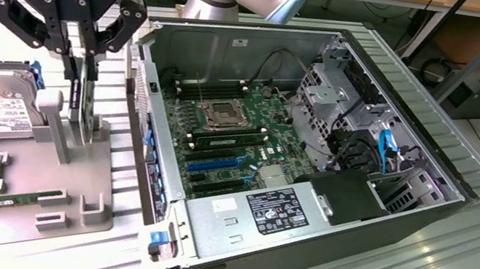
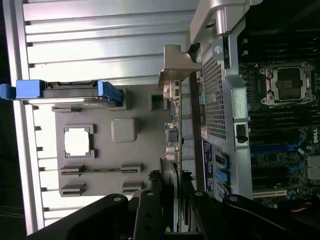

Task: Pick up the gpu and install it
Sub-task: 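Pick up the gpu and move the gpu toward the slot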

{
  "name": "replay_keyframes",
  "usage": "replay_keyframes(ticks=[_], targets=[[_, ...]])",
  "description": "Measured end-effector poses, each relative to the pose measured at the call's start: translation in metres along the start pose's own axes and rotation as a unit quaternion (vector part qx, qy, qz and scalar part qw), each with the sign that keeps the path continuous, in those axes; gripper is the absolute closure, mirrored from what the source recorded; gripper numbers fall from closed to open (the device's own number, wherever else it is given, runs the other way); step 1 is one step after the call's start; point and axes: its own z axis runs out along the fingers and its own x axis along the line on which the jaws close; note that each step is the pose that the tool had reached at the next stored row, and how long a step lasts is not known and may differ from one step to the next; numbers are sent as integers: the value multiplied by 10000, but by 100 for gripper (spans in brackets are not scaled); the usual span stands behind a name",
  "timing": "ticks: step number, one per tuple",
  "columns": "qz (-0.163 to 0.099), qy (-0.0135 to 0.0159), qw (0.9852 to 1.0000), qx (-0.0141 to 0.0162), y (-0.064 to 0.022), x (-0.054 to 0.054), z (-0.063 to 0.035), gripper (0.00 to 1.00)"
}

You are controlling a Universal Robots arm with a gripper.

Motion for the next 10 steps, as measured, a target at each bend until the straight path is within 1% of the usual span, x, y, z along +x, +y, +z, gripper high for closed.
replay_keyframes(ticks=[10], targets=[[0, 0, 10000, 0, 3, -2, -73, 74]])
